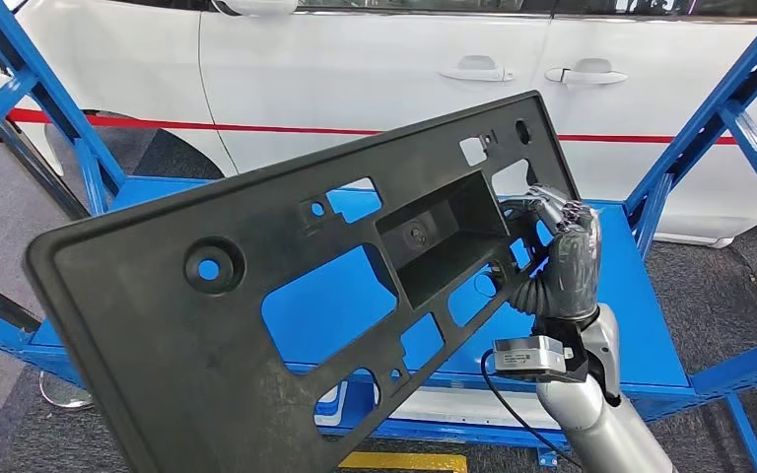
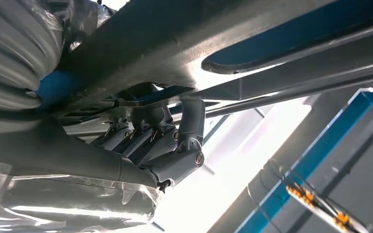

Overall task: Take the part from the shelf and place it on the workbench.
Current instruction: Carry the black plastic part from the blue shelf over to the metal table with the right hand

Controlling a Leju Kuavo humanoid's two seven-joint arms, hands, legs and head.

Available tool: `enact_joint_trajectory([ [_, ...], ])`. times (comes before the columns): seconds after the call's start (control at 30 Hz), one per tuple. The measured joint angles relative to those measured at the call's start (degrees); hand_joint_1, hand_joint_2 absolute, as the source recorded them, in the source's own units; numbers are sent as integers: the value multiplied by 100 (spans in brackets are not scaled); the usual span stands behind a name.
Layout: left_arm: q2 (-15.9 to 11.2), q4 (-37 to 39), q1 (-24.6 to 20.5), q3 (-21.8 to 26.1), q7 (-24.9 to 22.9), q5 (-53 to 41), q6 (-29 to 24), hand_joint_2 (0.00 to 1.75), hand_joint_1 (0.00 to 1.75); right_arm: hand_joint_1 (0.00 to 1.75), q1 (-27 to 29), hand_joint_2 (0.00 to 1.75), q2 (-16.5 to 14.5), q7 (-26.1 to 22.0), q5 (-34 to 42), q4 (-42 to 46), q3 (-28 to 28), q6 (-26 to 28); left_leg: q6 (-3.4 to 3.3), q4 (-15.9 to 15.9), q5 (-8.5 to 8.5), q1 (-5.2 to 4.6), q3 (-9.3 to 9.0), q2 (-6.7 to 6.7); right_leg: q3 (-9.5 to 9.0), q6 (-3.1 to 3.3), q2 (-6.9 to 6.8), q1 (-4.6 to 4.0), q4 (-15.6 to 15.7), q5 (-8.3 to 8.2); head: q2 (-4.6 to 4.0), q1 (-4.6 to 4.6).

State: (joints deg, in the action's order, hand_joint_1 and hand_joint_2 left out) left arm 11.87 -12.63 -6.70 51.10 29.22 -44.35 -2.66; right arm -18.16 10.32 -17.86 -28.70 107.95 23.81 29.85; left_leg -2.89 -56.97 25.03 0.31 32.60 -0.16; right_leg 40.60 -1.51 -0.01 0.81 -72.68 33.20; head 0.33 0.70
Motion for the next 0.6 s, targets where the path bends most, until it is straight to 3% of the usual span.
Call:
enact_joint_trajectory([
  [0.03,4,0,2,11,-3,1,-1,175,0,175,7,175,-1,0,4,-15,12,-7,0,-4,3,-1,2,-1,102,-15,-1,10,-197,29,0,1],
  [0.07,8,0,3,21,-5,1,-1,175,0,175,10,175,-1,0,7,-26,21,-10,5,-11,6,0,1,-3,92,-24,-2,20,-164,-61,0,0],
  [0.13,21,0,1,37,-6,1,-1,175,0,175,4,175,-1,0,10,-36,33,-10,31,-35,26,4,-12,-13,-247,-24,-5,41,513,-461,0,0],
  [0.2,32,0,-6,48,-7,1,-2,175,0,175,-6,175,-2,0,11,-40,36,-9,82,-81,61,-13,-2,-22,-584,15,-2,30,1186,-697,0,1],
  [0.23,33,0,-10,51,-14,6,-3,175,0,175,-8,175,-3,0,19,-42,38,-11,110,-99,75,-20,8,-24,-649,45,3,16,1336,-720,0,1],
  [0.37,34,0,-22,92,-206,70,-47,175,0,175,-18,175,-21,-7,83,-50,60,-46,234,-186,142,-13,42,-21,-638,188,5,11,1375,-757,0,2],
  [0.43,34,0,-31,127,-349,98,-100,175,0,175,-30,175,-56,-13,99,-72,84,-68,294,-616,455,3,208,-16,-623,246,-10,25,1395,-791,0,3],
  [0.5,34,0,-36,163,-433,112,-137,175,0,175,-28,175,-95,-19,104,-116,123,-72,338,-1385,863,15,517,-16,-580,276,-18,12,1389,-810,0,3],
  [0.53,34,0,-34,179,-462,116,-150,175,0,175,-12,175,-115,-25,108,-143,145,-57,348,-1686,979,19,633,-16,-557,285,-21,4,1383,-820,0,3],
  [0.57,34,0,-30,192,-482,118,-161,175,0,175,19,175,-136,-40,111,-168,164,-27,347,-1788,985,21,653,-16,-536,289,-24,-3,1375,-829,0,3],
  [0.6,35,0,-26,202,-496,120,-176,175,0,175,64,175,-159,-64,112,-191,178,16,335,-1665,890,21,562,-16,-520,287,-24,-8,1366,-838,0,3],
])
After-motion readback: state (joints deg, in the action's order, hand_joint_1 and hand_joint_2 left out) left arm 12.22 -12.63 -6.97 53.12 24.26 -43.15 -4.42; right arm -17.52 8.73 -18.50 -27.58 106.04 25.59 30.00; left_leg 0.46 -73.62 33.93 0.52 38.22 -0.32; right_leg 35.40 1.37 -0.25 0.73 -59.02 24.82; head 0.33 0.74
